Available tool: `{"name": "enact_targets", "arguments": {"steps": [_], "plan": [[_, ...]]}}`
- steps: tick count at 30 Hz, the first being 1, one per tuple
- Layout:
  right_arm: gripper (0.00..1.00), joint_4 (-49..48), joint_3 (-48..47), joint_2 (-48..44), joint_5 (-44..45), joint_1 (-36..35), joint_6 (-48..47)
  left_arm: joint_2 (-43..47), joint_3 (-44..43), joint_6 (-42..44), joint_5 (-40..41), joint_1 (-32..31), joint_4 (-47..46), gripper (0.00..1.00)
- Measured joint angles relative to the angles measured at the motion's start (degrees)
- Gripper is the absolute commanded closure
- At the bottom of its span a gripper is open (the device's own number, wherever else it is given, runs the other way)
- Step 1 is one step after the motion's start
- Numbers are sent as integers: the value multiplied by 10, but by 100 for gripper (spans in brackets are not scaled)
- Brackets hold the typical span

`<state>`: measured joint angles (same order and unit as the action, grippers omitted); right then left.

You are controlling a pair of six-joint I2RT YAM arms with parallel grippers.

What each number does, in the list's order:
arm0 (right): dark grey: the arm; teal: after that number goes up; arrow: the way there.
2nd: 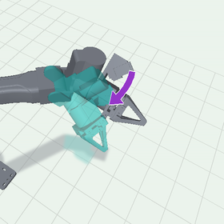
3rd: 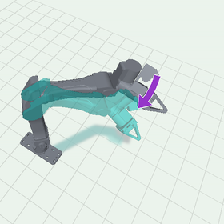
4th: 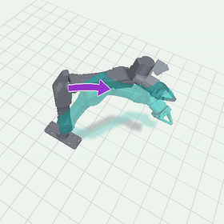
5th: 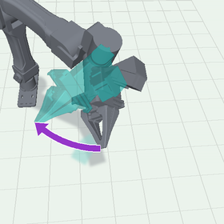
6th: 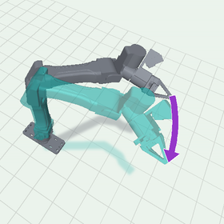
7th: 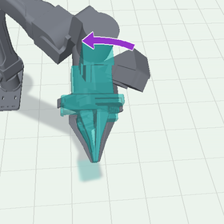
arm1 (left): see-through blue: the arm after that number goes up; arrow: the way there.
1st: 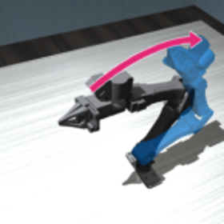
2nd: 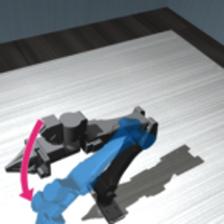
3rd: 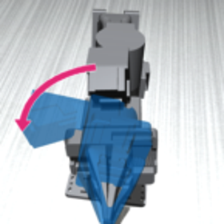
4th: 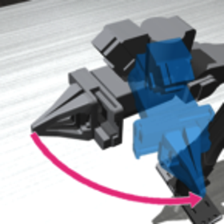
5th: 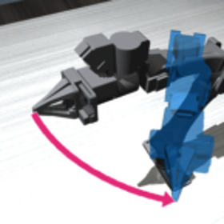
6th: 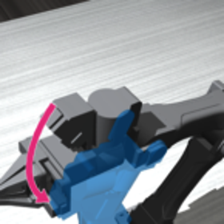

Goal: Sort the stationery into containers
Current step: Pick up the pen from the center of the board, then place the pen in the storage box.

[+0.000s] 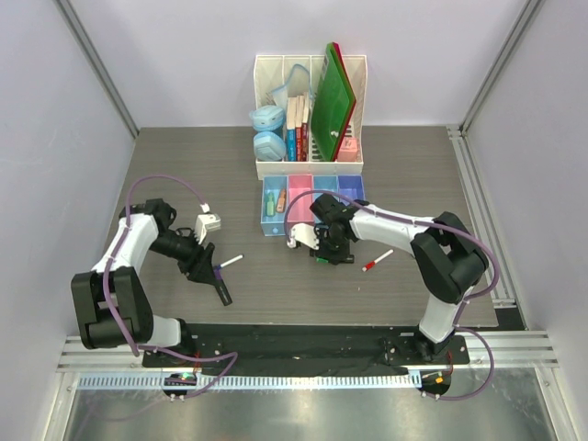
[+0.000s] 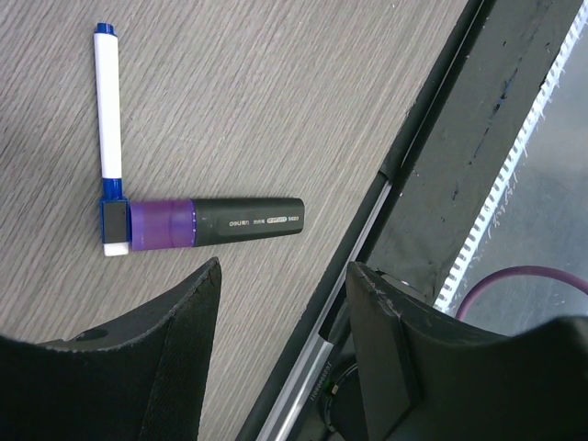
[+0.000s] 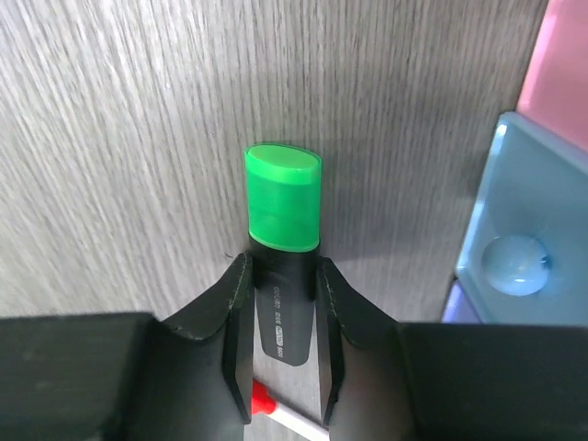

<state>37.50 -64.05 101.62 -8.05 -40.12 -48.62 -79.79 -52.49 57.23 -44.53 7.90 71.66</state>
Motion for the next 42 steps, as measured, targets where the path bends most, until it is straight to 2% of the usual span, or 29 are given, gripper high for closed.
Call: {"name": "enact_targets", "arguments": {"steps": [6,14,22,30,42], "plan": [[99,21,-13,-33,-1,-7,82,7,0,0,0,0,0,43],[99,23,-139,-99,-10,-6,196,9,0,0,-1,0,0,43],[99,-94,-171,-95,-8,12,318,28,0,0,-1,0,3,43],[99,-252,-160,-43,14,51,431,49,0,0,0,0,6,43],[99,-362,-120,-1,30,61,494,49,0,0,0,0,6,43]]}}
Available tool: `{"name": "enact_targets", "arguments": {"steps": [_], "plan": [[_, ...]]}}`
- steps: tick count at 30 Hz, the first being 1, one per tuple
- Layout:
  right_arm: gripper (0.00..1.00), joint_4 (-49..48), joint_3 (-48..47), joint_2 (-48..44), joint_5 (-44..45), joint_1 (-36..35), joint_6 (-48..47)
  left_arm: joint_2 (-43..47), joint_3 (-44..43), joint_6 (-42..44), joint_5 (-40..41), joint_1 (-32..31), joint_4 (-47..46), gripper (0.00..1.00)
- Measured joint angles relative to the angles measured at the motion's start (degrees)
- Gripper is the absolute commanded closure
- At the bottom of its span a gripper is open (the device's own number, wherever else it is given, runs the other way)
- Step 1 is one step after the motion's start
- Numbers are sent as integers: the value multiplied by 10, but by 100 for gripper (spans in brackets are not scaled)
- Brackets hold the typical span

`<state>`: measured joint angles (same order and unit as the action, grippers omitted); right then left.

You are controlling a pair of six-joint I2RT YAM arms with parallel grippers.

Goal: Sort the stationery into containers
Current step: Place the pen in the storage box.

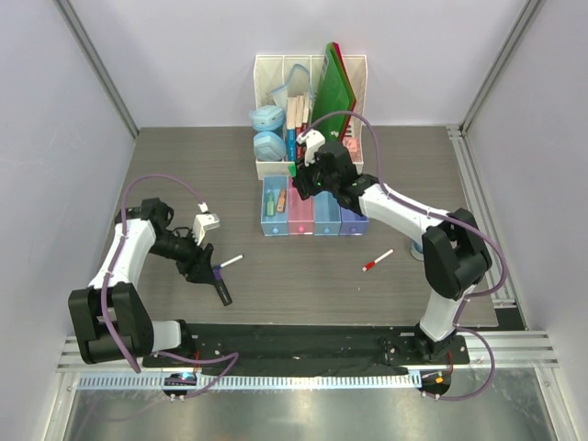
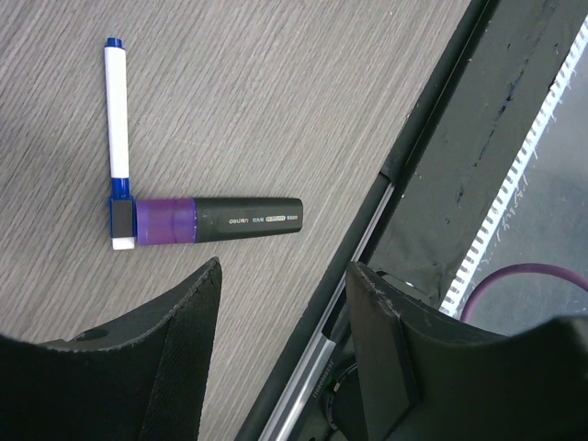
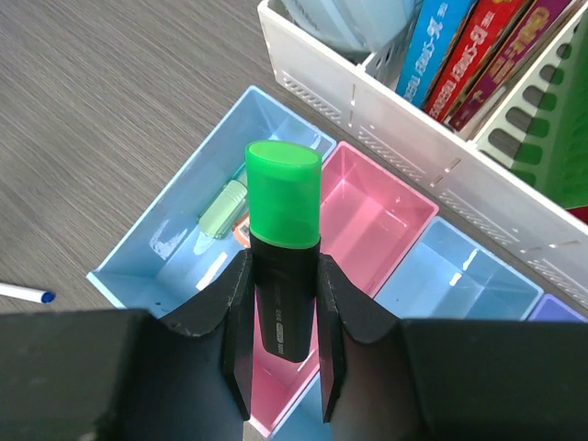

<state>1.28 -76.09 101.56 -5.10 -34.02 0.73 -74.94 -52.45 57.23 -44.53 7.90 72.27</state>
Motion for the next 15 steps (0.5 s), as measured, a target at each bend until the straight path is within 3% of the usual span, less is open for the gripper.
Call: {"name": "enact_targets", "arguments": {"steps": [15], "plan": [[99,-30,37,50,-3,0,14,0,1,0,0,0,0,42]]}}
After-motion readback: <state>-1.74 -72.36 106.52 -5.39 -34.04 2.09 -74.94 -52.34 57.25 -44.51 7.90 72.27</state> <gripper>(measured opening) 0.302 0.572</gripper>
